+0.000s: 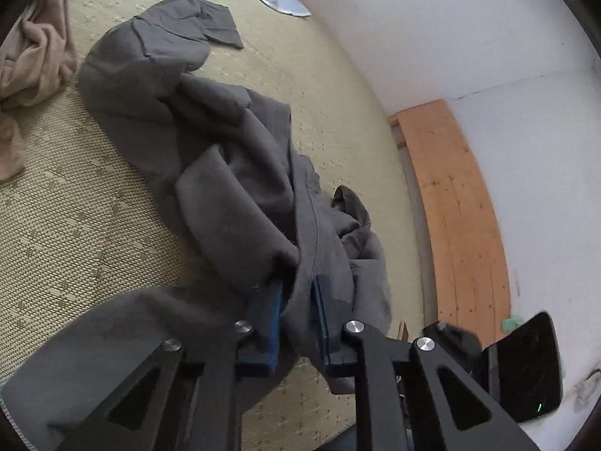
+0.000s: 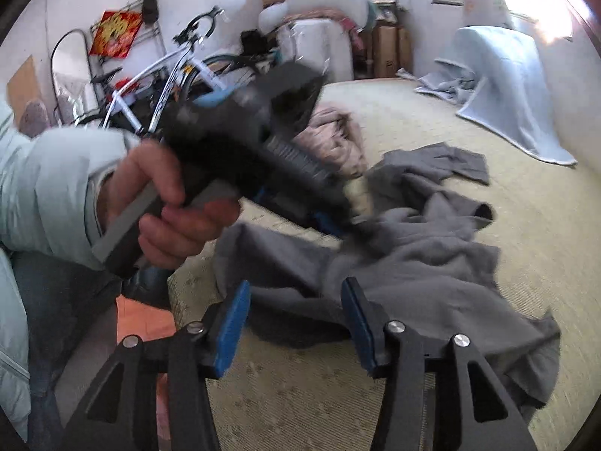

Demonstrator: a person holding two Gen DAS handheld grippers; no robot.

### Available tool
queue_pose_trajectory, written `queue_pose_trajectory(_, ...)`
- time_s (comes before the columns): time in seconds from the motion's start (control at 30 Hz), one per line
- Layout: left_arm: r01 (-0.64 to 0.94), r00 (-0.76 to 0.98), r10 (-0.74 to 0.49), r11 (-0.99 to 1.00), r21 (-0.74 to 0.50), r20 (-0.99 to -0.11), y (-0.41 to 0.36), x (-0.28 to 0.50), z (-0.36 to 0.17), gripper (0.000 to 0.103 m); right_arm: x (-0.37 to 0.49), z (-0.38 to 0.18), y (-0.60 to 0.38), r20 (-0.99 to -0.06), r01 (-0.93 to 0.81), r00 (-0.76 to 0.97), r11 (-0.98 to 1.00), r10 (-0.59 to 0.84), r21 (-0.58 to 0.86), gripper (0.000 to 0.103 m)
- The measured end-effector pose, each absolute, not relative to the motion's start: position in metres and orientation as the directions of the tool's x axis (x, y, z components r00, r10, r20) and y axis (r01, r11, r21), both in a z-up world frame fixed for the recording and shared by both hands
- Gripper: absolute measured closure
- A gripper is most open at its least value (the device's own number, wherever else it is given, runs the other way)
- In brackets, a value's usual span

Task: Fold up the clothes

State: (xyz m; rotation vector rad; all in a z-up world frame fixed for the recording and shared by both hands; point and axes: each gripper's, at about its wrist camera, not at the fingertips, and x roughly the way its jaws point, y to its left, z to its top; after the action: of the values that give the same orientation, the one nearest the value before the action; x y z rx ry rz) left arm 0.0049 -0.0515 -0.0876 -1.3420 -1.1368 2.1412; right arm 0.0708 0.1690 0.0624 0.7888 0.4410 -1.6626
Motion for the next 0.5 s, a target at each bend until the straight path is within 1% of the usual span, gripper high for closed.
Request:
queue_pose_trajectory(0.17,0.096,-0.518,0.652,-0.599,-0.795,-0.553,-0.055,0.01,-0.083,0.092,0.042,0.078,0.2,-0.654,0.911,-0.239,-0.399,-0.718,0.106,0.044)
queue_pose_trajectory(0.23,0.101,-0.541,0.642,-0.592,-0.8,-0.544,-0.059,0.013,-0.081,0.094,0.032,0.078,0.208,-0.653,0.889,-0.286,-0.449,-0.701,0.093,0.043)
queue_pose_trajectory(0.37,0.113,-0.59,0.619,-0.573,-0.812,-0.519,-0.073,0.01,-0.075,0.097,0.033,0.072,0.212,-0.69,0.893,-0.294,-0.447,-0.661,0.048,0.043)
queue_pose_trajectory(0.5,0.11,-0.565,0.65,-0.551,-0.828,-0.508,-0.071,0.012,-0.082,0.097,0.048,0.065,0.204,-0.722,0.904,-0.306,-0.427,-0.621,-0.015,0.043)
